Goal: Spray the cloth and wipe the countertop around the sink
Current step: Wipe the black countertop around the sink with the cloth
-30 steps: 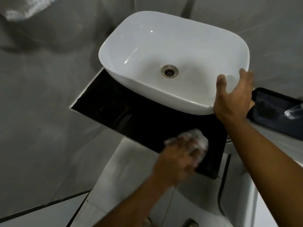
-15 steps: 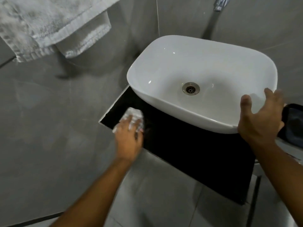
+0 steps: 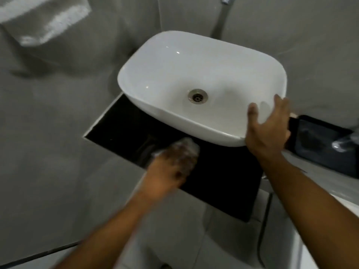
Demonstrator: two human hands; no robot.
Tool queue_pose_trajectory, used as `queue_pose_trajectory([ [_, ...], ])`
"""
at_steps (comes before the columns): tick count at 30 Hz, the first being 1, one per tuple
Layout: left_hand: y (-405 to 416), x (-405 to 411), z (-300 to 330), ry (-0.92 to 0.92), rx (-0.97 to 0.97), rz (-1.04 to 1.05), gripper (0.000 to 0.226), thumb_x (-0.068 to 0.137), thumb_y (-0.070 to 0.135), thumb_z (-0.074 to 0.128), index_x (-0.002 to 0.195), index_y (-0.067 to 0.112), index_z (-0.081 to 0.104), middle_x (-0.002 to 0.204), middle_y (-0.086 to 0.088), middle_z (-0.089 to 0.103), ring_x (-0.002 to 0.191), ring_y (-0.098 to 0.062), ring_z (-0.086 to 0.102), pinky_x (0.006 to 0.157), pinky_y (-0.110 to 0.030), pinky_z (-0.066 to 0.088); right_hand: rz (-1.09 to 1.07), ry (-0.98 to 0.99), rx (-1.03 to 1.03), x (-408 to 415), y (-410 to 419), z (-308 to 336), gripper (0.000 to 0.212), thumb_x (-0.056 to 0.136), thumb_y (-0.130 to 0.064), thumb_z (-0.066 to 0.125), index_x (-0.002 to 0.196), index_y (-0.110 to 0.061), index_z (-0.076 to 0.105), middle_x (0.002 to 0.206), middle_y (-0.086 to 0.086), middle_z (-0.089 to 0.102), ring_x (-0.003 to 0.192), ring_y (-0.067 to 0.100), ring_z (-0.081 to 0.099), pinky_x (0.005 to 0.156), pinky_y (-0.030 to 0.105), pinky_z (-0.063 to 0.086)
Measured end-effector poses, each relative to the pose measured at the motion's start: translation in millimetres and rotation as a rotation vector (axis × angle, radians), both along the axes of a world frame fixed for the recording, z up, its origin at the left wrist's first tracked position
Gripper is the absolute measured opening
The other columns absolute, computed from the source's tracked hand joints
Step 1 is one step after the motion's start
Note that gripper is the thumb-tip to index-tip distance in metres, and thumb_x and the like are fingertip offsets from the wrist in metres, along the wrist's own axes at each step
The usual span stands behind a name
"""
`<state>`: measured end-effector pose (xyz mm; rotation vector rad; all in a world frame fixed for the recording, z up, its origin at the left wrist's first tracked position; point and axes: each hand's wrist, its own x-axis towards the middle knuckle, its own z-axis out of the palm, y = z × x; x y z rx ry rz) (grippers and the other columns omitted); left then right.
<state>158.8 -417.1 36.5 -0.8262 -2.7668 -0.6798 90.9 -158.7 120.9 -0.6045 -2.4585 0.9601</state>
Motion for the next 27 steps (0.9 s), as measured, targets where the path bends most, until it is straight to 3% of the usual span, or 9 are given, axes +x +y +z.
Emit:
queue_pose_trajectory([
  [4, -106.9, -37.4, 8.4, -0.097, -0.012, 0.549, 0.05, 0.085, 0.029, 0.053, 0.127, 0.006, 0.064, 0.138, -0.024, 0.059, 0.126, -0.041, 0.054, 0.11, -0.046, 0.041, -0.008, -0.005, -0.013, -0.3, 1.4, 1.1, 0.074, 0.091, -0.058, 0.045, 0.153, -0.019, 0.031, 0.165, 0.007, 0.021, 0.15, 0.021, 0.023, 0.114, 0.049, 0.024],
  [8, -102.8, -15.8, 5.2, -0.108, -0.072, 0.66, 0.058, 0.086, 0.036, 0.054, 0.133, 0.003, 0.059, 0.147, -0.03, 0.047, 0.132, -0.049, 0.045, 0.111, -0.056, 0.038, -0.001, -0.005, -0.018, -0.3, 0.7, 1.0, 0.074, 0.089, -0.058, 0.044, 0.152, -0.021, 0.03, 0.165, 0.006, 0.022, 0.147, 0.022, 0.028, 0.112, 0.05, 0.027],
  [11, -42.0, 12.2, 4.0, -0.128, -0.01, 0.583, 0.066, 0.083, 0.045, 0.06, 0.134, 0.003, 0.057, 0.145, -0.029, 0.049, 0.134, -0.047, 0.045, 0.113, -0.056, 0.037, 0.01, -0.006, -0.017, -0.1, -0.6, 0.6, 0.074, 0.089, -0.058, 0.043, 0.151, -0.021, 0.031, 0.164, 0.007, 0.022, 0.146, 0.024, 0.03, 0.111, 0.051, 0.027],
  [15, 81.2, 55.8, -7.3, -0.201, -0.003, 0.226, 0.074, 0.08, 0.051, 0.073, 0.142, 0.017, 0.053, 0.153, -0.018, 0.046, 0.142, -0.041, 0.041, 0.114, -0.056, 0.037, 0.018, -0.015, -0.01, -1.4, -1.4, -0.4, 0.074, 0.09, -0.059, 0.043, 0.151, -0.021, 0.031, 0.165, 0.007, 0.021, 0.147, 0.025, 0.029, 0.111, 0.053, 0.027],
  [17, 132.8, 61.3, -10.9, -0.174, -0.016, 0.143, 0.071, 0.087, 0.053, 0.066, 0.148, 0.021, 0.045, 0.159, -0.014, 0.036, 0.145, -0.043, 0.035, 0.115, -0.057, 0.036, 0.018, -0.028, -0.01, 0.3, -0.8, -0.6, 0.074, 0.091, -0.059, 0.043, 0.152, -0.021, 0.029, 0.165, 0.007, 0.019, 0.148, 0.025, 0.027, 0.113, 0.053, 0.025],
  [20, 180.9, 35.6, -6.7, -0.236, -0.06, 0.136, 0.066, 0.099, 0.051, 0.048, 0.156, 0.026, 0.026, 0.168, -0.007, 0.014, 0.155, -0.034, 0.01, 0.125, -0.052, 0.019, 0.044, -0.041, -0.025, 0.3, 0.6, 1.6, 0.081, 0.089, -0.069, 0.039, 0.153, -0.021, 0.025, 0.167, 0.006, 0.015, 0.15, 0.026, 0.021, 0.115, 0.054, 0.023],
  [23, 204.9, 10.1, 3.1, -0.265, 0.022, 0.072, 0.054, 0.098, 0.039, 0.057, 0.147, 0.019, 0.043, 0.157, -0.008, 0.04, 0.148, -0.034, 0.029, 0.12, -0.047, 0.03, 0.207, 0.021, -0.172, 5.8, 14.8, -1.7, 0.089, 0.087, -0.077, 0.037, 0.155, -0.022, 0.017, 0.167, 0.005, 0.011, 0.152, 0.023, 0.016, 0.118, 0.045, 0.015],
  [25, 200.5, 0.8, 14.0, -0.3, 0.094, -0.026, 0.057, 0.092, 0.03, 0.067, 0.144, 0.015, 0.048, 0.152, -0.008, 0.047, 0.144, -0.03, 0.038, 0.119, -0.042, 0.033, 0.274, 0.095, -0.277, 26.4, 35.6, -15.6, 0.08, 0.095, -0.063, 0.041, 0.156, -0.017, 0.016, 0.166, 0.007, 0.018, 0.152, 0.021, 0.019, 0.124, 0.047, 0.019],
  [27, 195.7, -11.1, 17.5, -0.322, 0.179, -0.083, 0.063, 0.086, 0.017, 0.074, 0.144, 0.013, 0.05, 0.155, -0.006, 0.045, 0.145, -0.022, 0.039, 0.121, -0.037, 0.032, 0.286, 0.154, -0.181, 53.3, 71.1, -41.4, 0.067, 0.1, -0.038, 0.049, 0.153, -0.003, 0.027, 0.162, 0.014, 0.026, 0.151, 0.022, 0.024, 0.121, 0.048, 0.027],
])
